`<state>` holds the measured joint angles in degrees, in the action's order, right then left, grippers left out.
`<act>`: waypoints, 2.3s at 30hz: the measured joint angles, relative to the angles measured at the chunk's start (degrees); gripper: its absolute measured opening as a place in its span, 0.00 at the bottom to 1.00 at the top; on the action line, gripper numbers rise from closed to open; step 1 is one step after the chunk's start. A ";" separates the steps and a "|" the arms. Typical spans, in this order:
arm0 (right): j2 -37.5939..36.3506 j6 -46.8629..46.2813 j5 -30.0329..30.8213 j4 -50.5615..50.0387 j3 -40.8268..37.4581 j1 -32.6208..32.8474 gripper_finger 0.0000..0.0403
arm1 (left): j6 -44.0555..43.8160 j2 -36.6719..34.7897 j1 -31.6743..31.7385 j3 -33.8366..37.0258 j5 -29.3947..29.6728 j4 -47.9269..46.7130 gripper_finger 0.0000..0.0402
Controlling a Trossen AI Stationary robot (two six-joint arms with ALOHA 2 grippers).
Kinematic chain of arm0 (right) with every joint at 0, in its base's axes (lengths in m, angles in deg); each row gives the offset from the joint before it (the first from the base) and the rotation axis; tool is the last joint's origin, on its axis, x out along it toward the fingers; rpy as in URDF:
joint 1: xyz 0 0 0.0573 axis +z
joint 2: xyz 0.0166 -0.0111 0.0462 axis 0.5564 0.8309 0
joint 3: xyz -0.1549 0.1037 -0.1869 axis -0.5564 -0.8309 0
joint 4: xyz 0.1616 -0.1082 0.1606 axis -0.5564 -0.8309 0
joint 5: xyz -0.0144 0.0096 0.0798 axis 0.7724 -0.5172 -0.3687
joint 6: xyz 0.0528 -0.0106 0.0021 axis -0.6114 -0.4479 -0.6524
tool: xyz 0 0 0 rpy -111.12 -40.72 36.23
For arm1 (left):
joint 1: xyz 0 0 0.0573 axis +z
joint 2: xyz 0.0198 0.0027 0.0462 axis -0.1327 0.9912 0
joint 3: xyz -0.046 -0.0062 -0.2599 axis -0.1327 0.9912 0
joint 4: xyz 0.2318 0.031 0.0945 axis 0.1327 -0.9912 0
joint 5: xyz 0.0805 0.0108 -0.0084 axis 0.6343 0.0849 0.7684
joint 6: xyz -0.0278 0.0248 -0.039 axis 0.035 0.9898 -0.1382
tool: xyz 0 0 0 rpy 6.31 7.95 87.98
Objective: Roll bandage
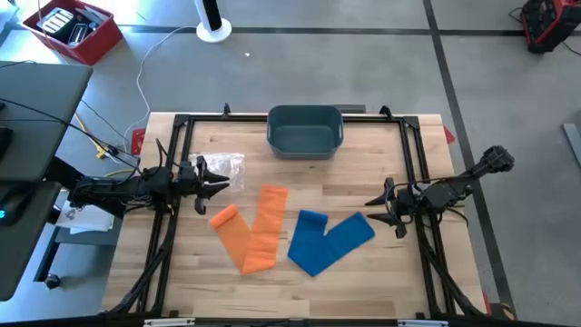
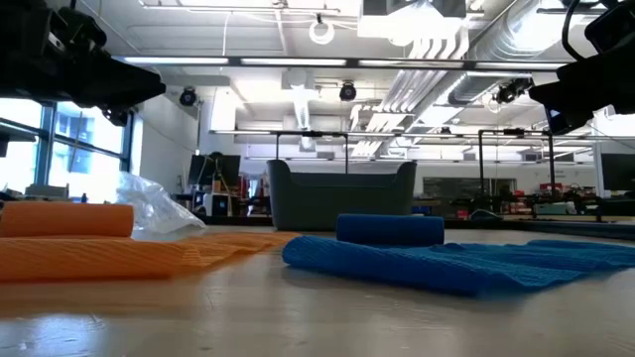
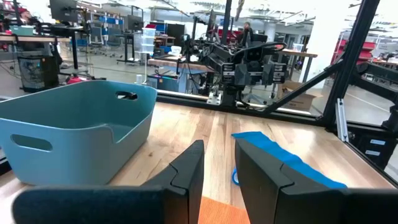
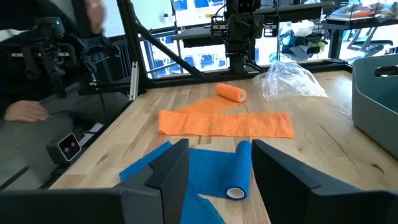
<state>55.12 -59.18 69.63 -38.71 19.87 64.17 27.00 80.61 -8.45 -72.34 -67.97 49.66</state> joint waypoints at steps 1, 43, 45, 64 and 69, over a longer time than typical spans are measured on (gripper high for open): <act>0.02 0.01 -0.01 0.00 0.01 0.00 0.42 | 0.00 -0.01 0.00 -0.02 -0.01 0.00 0.21; -0.01 8.58 4.76 0.20 0.02 -0.13 0.42 | -7.45 0.01 0.05 0.07 0.69 4.84 0.21; 0.02 12.35 5.51 0.20 0.02 -0.13 0.42 | -9.58 0.01 0.07 0.07 0.93 5.24 0.21; -0.01 14.76 14.58 19.68 0.00 -0.77 0.42 | -3.77 10.65 -1.24 -0.45 10.67 25.94 0.02; 0.00 7.67 22.60 25.07 0.02 -3.38 0.42 | -3.50 21.66 -2.07 -2.41 11.14 31.14 0.00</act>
<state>55.12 -51.52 92.23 -13.64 19.89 60.80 23.51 102.26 -10.52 -74.76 -56.84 80.80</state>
